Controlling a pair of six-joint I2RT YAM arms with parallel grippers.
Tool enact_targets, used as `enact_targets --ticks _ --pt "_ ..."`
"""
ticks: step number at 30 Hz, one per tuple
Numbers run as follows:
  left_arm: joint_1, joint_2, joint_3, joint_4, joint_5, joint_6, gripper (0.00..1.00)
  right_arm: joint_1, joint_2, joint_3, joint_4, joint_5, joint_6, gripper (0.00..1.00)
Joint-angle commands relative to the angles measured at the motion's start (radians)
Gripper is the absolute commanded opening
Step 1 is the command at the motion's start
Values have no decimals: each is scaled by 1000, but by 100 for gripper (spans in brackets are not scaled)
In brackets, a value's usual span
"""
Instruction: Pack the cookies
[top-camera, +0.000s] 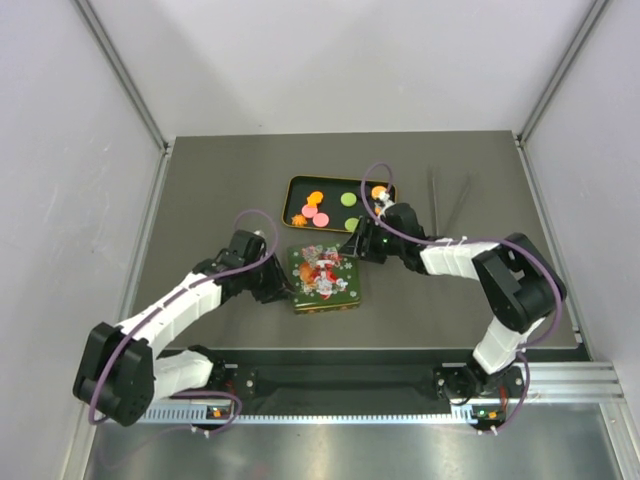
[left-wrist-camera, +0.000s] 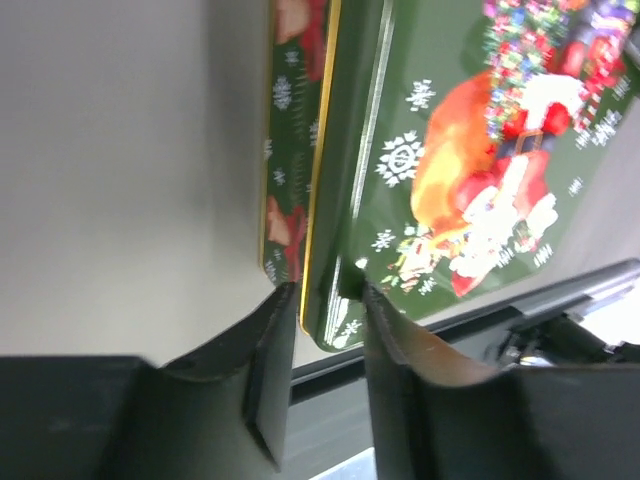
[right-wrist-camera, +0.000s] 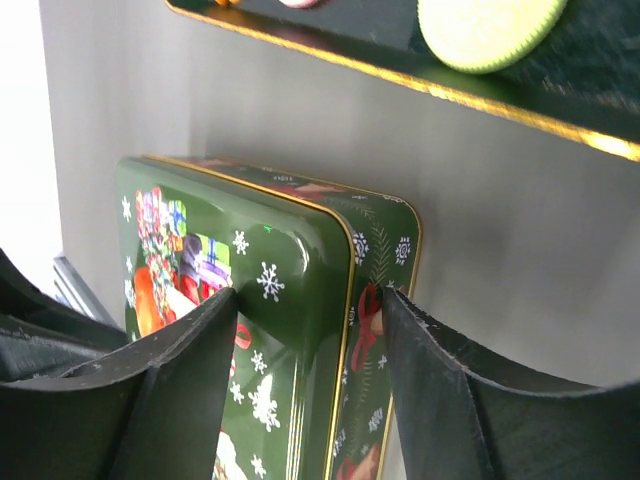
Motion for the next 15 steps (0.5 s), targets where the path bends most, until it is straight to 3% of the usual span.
enact_targets --ticks 1,10,11,15 --pt "2 28 66 -75 -123 86 40 10 -84 -9 -70 1 -22 58" --pt "4 40 370 -171 -217 247 64 -47 -248 158 -278 38 -117 84" --pt "4 40 413 -171 -224 257 66 -68 -270 168 -290 35 -125 100" --pt "6 27 497 -177 -276 321 75 -122 -441 214 -381 64 -165 100"
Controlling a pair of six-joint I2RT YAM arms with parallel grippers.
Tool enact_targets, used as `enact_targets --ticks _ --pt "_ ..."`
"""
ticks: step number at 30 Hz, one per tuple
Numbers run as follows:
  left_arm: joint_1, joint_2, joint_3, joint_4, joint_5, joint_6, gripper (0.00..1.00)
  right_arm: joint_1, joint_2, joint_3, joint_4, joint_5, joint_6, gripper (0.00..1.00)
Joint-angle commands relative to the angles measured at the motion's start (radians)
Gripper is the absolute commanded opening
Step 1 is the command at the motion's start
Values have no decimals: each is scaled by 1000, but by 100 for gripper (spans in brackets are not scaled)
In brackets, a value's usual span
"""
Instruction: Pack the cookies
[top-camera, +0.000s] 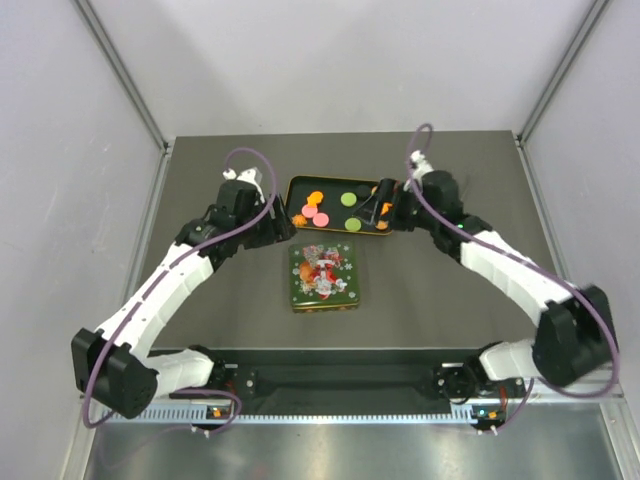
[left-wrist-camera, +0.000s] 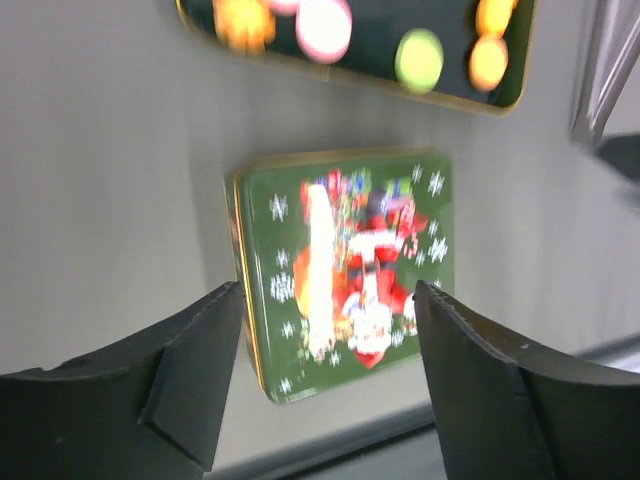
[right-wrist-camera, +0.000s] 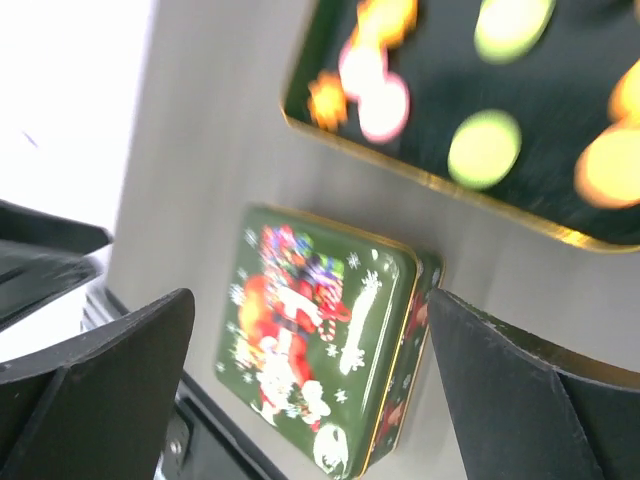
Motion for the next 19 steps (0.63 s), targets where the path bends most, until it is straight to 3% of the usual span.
enact_targets --ticks 1,10,19 --pt "4 -23 83 -30 -73 99 76 -57 -177 81 -93 62 -71 100" --pt "4 -128 67 6 -24 163 83 -98 -502 64 -272 358 -142 100" --pt "4 -178 33 15 3 191 85 -98 -605 4 -286 410 -131 99"
